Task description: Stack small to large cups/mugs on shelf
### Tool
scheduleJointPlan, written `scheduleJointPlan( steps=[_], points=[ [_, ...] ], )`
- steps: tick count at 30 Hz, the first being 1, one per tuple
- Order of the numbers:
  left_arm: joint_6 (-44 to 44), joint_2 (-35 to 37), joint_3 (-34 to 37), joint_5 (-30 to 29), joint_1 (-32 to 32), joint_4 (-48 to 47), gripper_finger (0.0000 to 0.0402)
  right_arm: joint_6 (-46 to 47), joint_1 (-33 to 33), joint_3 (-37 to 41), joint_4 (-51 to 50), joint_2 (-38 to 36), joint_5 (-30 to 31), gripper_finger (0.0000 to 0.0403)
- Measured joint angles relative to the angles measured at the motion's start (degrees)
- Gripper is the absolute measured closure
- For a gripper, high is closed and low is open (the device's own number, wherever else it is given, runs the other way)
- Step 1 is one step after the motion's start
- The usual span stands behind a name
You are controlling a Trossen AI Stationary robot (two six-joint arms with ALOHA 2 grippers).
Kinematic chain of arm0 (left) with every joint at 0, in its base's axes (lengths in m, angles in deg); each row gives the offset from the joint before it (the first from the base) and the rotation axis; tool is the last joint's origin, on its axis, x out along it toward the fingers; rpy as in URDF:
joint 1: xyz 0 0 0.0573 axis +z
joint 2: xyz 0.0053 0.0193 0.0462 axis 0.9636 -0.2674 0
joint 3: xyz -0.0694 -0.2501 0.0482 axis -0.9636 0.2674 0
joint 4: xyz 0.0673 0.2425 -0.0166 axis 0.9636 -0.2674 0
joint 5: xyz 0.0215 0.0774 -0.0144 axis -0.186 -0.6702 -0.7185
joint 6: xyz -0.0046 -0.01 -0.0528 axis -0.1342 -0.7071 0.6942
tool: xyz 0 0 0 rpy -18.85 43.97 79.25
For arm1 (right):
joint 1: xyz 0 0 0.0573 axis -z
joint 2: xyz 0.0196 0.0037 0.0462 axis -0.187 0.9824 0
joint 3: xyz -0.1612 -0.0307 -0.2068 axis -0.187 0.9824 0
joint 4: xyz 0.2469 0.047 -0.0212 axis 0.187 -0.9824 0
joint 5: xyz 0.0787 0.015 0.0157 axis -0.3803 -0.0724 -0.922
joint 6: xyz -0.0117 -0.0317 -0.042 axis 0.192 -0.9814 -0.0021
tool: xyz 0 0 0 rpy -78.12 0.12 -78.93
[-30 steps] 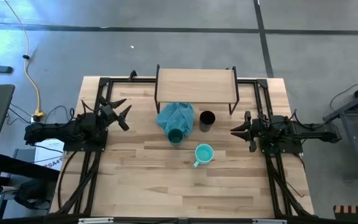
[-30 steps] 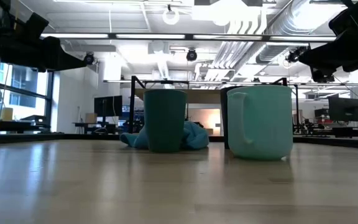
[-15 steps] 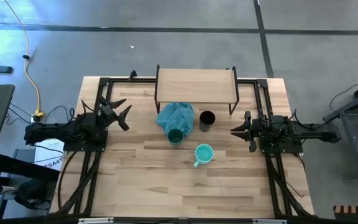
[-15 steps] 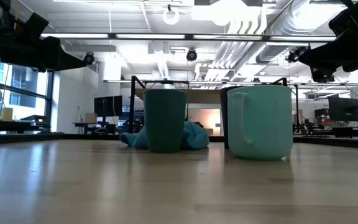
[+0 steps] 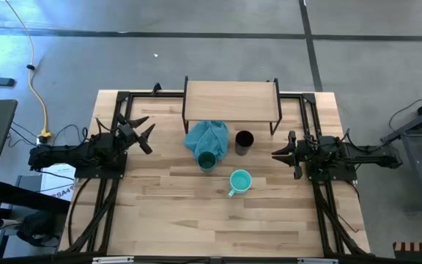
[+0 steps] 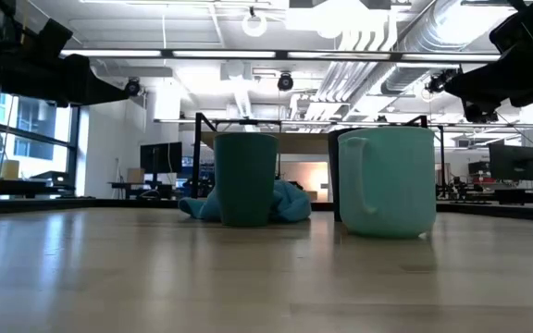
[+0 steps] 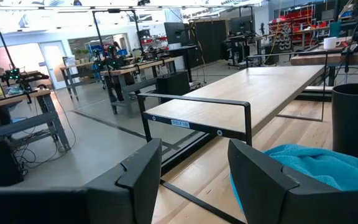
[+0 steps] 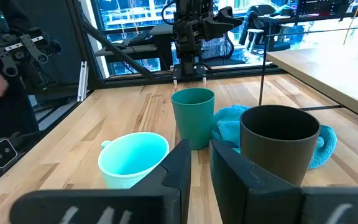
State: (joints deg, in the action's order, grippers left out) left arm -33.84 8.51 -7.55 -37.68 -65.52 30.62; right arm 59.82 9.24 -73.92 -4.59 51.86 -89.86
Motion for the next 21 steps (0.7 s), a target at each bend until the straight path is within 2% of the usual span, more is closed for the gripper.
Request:
scheduleJointPlan(
  steps=[21],
  points=[
    [-3.1, 0.0, 0.0, 0.0, 0.0, 0.0, 0.0227, 0.0, 0.0, 0.0, 0.0, 0.0, 0.0, 0.0353]
  ],
)
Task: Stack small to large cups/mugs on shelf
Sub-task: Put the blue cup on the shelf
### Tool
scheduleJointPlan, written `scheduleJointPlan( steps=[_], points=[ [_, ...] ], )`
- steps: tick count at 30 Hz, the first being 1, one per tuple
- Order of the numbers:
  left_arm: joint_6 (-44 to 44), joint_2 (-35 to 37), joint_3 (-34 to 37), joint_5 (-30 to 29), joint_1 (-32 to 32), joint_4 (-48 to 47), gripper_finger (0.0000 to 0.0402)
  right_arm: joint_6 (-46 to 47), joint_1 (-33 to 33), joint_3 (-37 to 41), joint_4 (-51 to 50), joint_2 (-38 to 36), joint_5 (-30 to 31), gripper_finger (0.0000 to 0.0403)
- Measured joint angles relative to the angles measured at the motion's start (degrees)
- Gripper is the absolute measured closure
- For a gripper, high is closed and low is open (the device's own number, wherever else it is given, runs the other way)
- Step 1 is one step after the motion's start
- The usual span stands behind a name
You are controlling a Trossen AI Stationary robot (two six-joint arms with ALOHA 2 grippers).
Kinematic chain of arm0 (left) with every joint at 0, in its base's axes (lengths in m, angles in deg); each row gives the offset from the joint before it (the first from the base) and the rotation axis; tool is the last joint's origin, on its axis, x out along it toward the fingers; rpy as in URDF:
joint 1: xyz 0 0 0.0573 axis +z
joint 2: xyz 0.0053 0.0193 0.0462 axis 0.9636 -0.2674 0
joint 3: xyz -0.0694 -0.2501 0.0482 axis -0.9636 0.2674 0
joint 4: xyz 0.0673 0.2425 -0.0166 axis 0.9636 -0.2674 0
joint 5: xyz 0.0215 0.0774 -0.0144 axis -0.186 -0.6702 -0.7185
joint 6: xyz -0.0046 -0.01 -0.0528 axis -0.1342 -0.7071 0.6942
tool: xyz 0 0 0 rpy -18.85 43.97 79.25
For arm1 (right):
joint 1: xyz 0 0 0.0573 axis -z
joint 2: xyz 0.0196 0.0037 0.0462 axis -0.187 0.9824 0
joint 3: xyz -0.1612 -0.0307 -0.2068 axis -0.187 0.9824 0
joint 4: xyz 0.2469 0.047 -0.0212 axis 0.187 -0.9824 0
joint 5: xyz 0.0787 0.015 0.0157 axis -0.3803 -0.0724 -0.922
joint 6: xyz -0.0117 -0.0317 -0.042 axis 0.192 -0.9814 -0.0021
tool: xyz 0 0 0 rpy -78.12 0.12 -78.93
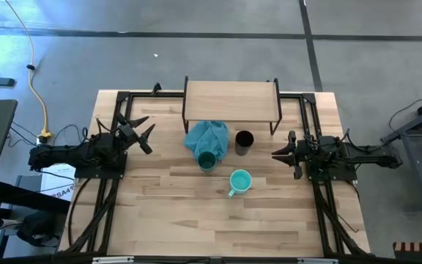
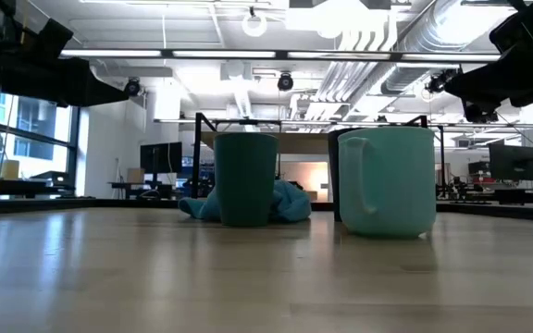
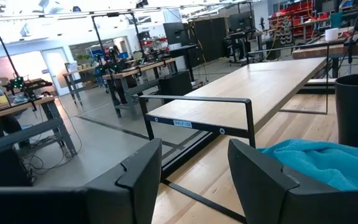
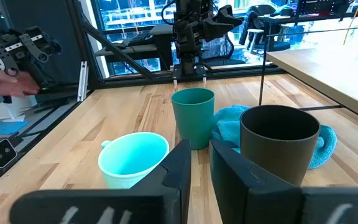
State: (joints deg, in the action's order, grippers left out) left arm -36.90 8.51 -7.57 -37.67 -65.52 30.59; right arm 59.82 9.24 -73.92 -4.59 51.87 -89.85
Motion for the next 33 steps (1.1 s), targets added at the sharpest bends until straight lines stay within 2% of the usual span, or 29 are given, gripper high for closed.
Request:
scheduleJointPlan(
  steps=[5, 9, 13, 19, 22, 25, 33],
  points=[
    [0.0, 0.0, 0.0, 0.4, 0.0, 0.0, 0.0227, 0.0, 0.0, 0.0, 0.0, 0.0, 0.0, 0.0353],
    [0.7, 0.0, 0.0, 3.6, 0.0, 0.1, 0.0227, 0.0, 0.0, 0.0, 0.0, 0.0, 0.0, 0.0353],
    [8.3, 0.0, 0.0, 15.1, 0.0, 0.8, 0.0227, 0.0, 0.0, 0.0, 0.0, 0.0, 0.0, 0.0353],
    [14.2, 0.0, 0.0, 41.6, 0.0, 0.0, 0.0227, 0.0, 0.0, 0.0, 0.0, 0.0, 0.0, 0.0353],
    [15.5, 0.0, 0.0, 49.5, 0.0, -1.1, 0.0227, -2.1, 0.0, 0.0, 0.0, 0.0, 0.0, 0.0353],
    [16.9, 0.0, 0.0, 52.1, 0.0, -1.3, 0.0227, -3.2, 0.0, 0.0, 0.0, 0.0, 0.0, 0.0353],
    [16.7, 0.0, 0.0, 52.0, 0.0, -1.0, 0.0227, -3.0, 0.0, 0.0, 0.0, 0.0, 0.0, 0.0353]
  ],
)
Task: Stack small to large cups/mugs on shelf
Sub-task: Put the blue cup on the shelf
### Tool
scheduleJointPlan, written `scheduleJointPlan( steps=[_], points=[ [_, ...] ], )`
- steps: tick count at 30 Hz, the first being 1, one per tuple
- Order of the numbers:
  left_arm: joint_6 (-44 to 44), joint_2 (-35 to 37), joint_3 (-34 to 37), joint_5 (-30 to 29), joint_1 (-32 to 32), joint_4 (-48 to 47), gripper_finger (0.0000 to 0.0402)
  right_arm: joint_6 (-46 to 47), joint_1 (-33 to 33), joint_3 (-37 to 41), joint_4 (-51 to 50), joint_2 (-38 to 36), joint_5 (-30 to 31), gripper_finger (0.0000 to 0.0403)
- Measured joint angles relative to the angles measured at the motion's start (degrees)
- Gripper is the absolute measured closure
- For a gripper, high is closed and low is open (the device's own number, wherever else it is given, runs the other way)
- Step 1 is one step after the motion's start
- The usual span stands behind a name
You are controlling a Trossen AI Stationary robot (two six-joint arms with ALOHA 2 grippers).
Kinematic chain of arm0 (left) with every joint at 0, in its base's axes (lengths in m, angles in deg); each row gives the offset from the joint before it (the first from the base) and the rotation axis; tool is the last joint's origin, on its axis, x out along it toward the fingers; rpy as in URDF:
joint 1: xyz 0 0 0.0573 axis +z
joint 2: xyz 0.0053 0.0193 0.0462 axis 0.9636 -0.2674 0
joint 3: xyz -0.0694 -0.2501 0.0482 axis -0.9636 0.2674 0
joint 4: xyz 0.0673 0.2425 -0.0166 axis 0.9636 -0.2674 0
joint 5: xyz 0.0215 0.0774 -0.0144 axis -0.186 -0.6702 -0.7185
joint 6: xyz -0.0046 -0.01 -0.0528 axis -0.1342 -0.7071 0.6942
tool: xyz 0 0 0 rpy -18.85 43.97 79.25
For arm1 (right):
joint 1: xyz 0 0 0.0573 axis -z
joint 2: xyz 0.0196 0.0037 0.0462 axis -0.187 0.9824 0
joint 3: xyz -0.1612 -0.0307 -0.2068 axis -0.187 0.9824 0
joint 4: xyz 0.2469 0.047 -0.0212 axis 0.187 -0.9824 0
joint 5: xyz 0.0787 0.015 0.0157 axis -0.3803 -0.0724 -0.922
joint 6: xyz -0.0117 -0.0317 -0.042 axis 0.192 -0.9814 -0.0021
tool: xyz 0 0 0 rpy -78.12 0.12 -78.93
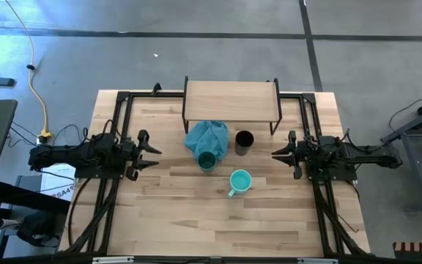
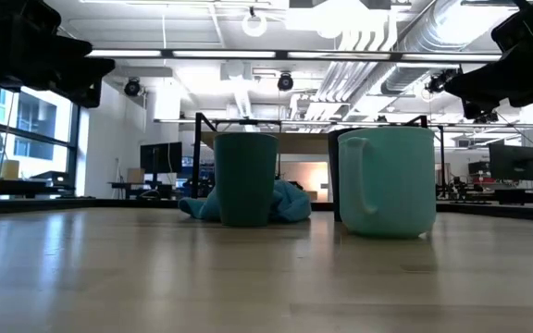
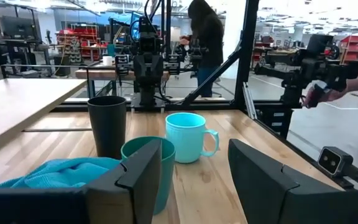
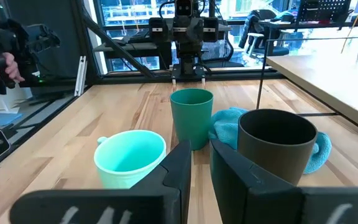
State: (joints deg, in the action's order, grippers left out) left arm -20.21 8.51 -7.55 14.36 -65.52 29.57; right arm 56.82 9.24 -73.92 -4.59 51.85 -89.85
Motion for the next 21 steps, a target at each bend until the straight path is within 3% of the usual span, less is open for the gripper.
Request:
scheduleJointPlan(
  steps=[3, 13, 21],
  points=[
    [0.0, 0.0, 0.0, 0.0, 0.0, 0.0, 0.0227, 1.5, 0.0, 0.0, 0.1, 0.0, 0.0, 0.0353],
    [10.0, 0.0, 0.0, -0.3, 0.0, 2.0, 0.0227, 37.5, 0.0, 0.1, 9.0, 0.0, 0.0, 0.0353],
    [10.3, 0.0, 0.0, -1.7, 0.0, 2.0, 0.0227, 33.2, 0.0, 0.1, 18.5, 0.0, 0.0, 0.0353]
  ],
)
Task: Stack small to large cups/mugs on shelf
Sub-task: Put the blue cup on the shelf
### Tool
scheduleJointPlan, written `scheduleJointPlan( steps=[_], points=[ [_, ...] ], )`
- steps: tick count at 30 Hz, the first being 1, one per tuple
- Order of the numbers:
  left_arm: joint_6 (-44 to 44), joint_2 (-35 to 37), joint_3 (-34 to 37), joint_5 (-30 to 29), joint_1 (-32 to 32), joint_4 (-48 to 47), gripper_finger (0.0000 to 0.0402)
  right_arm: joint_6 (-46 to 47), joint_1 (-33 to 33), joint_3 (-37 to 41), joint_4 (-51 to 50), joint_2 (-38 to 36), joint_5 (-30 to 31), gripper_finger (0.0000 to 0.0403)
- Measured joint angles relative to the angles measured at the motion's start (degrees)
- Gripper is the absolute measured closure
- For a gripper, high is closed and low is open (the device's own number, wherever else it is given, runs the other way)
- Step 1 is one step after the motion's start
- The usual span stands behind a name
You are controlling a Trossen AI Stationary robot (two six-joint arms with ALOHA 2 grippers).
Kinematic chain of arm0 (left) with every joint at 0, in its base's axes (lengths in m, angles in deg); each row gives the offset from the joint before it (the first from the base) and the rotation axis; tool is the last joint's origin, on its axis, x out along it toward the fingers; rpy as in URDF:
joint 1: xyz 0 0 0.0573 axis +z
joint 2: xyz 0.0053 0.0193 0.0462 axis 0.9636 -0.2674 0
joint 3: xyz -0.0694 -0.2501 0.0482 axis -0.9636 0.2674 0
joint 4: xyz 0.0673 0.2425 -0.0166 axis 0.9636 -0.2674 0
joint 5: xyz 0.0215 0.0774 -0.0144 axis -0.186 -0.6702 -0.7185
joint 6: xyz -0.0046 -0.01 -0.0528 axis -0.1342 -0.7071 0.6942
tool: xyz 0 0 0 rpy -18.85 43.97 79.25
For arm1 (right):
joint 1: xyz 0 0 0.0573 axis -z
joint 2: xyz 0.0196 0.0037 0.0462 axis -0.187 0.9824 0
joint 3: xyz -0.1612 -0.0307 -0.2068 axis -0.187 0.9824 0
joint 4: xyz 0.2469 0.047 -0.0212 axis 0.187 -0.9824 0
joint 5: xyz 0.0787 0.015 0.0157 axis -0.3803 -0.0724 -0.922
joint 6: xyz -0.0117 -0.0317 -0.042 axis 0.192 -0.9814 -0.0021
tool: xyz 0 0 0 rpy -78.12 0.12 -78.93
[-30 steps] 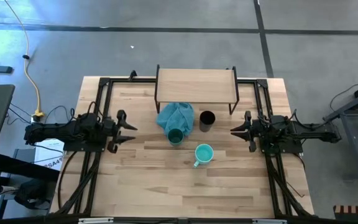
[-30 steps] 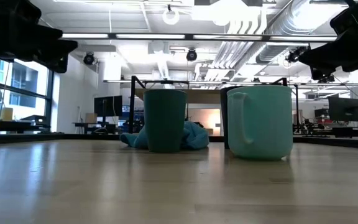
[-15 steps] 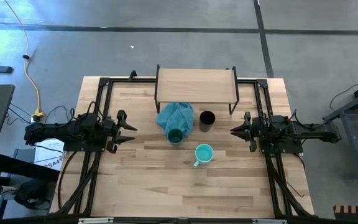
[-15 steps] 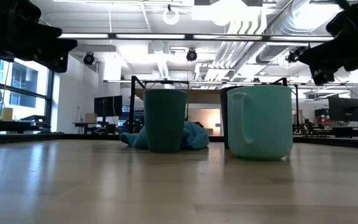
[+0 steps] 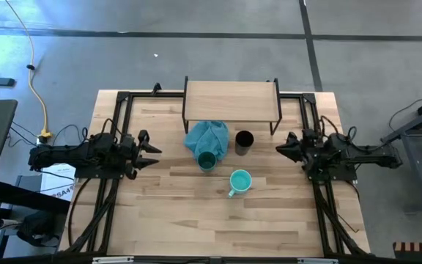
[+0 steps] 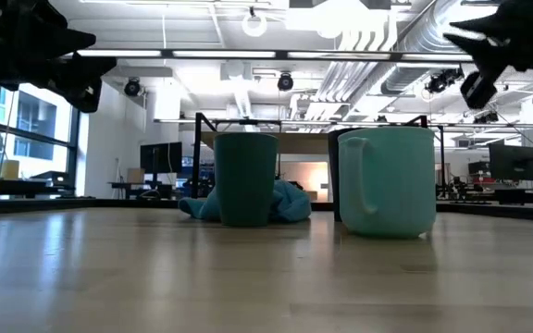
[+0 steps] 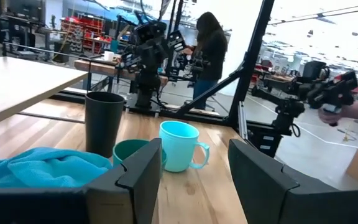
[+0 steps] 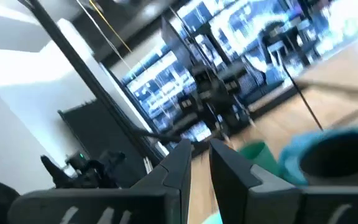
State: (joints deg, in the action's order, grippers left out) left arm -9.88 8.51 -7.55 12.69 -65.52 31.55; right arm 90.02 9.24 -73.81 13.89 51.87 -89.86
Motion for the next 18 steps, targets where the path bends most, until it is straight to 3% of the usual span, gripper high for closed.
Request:
scheduleJointPlan(
  steps=[7, 13, 18],
  points=[
    [0.0, 0.0, 0.0, -0.3, 0.0, 0.0, 0.0227, -6.5, -0.5, -0.1, 13.9, 0.0, -1.4, 0.0353],
    [0.0, 0.0, 0.0, -0.3, 0.0, 0.0, 0.0227, 0.8, -0.5, -0.1, 19.0, 0.0, 2.8, 0.0353],
    [0.0, 0.0, 0.0, -2.0, 0.0, 0.0, 0.0227, 0.1, -0.5, -0.1, 18.3, 0.0, 3.3, 0.0353]
  ],
)
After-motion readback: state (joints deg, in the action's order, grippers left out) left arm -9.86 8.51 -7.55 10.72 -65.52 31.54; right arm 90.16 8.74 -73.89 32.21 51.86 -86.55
